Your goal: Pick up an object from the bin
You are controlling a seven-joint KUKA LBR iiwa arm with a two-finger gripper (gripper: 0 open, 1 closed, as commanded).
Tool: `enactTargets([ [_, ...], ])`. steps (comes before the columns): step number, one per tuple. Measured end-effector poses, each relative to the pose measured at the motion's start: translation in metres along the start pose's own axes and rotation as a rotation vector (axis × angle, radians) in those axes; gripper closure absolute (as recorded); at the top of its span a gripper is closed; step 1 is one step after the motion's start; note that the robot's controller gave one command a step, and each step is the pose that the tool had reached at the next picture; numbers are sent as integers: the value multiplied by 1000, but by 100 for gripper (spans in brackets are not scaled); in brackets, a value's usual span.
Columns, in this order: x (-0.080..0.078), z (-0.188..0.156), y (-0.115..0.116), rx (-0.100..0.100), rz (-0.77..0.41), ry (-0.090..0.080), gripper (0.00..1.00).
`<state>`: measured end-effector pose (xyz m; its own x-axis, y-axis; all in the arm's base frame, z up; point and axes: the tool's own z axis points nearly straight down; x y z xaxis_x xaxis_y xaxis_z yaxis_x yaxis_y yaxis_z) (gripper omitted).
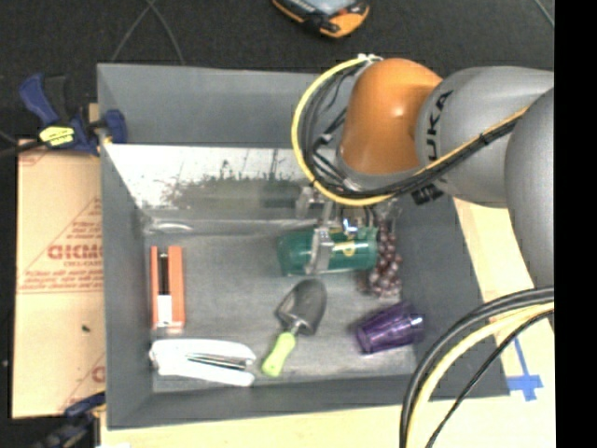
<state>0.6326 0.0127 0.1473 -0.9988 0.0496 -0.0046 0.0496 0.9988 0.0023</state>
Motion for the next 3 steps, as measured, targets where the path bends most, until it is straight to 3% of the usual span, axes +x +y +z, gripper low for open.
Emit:
enactTargets([
  [1, 2, 16, -15, 0, -194, 0, 0],
  [2, -6, -88, -5, -1, -40, -3, 0],
  [3, -2, -7, -21, -2, 122, -5, 0],
])
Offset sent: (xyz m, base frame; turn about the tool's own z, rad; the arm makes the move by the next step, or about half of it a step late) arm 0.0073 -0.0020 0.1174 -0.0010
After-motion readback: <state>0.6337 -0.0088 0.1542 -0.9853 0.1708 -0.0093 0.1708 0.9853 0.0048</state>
